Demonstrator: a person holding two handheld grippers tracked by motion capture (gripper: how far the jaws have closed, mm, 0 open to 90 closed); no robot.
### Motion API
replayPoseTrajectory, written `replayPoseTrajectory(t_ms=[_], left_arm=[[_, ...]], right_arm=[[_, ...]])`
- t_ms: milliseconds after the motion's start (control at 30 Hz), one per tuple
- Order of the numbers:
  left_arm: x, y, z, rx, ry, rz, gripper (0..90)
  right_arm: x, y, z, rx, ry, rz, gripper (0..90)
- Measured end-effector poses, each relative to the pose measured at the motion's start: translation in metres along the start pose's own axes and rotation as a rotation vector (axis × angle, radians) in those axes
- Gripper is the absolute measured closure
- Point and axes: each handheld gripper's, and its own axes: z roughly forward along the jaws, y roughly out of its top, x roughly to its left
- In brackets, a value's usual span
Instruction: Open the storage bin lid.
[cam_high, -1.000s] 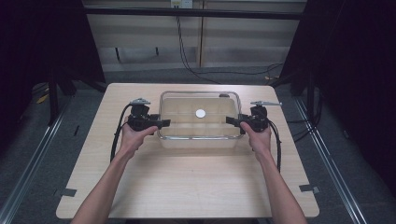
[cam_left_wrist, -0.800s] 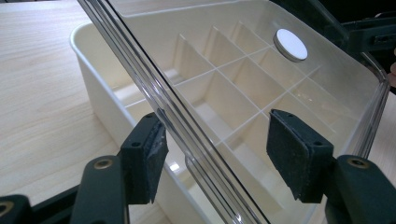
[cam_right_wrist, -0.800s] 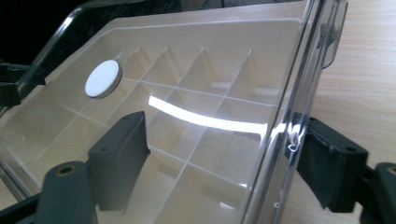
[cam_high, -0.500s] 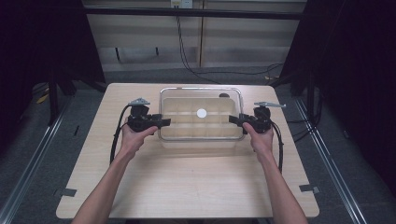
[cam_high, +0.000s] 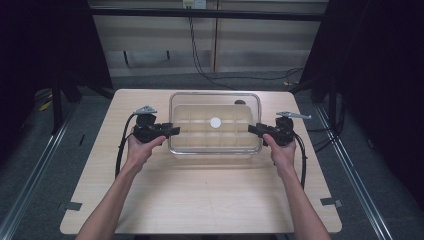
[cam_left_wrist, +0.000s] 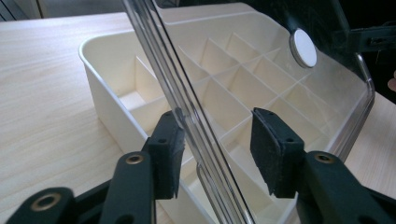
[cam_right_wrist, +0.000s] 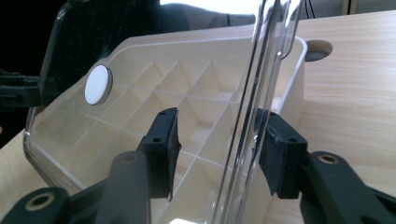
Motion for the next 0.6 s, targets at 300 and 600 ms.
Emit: replayPoseTrajectory(t_ms=[300,600], left_arm=[[-0.004,-0.001,-0.009,-0.009,0.005,0.027,61.0],[-0.005,-0.004,-0.016,-0.028,-0.002,0.035,64.0]], right_arm=[[0.003,0.000,-0.007,-0.030,0.019,0.003,58.1],[0.006,0.000,-0.012,-0.043,0.030,-0.006,61.4]])
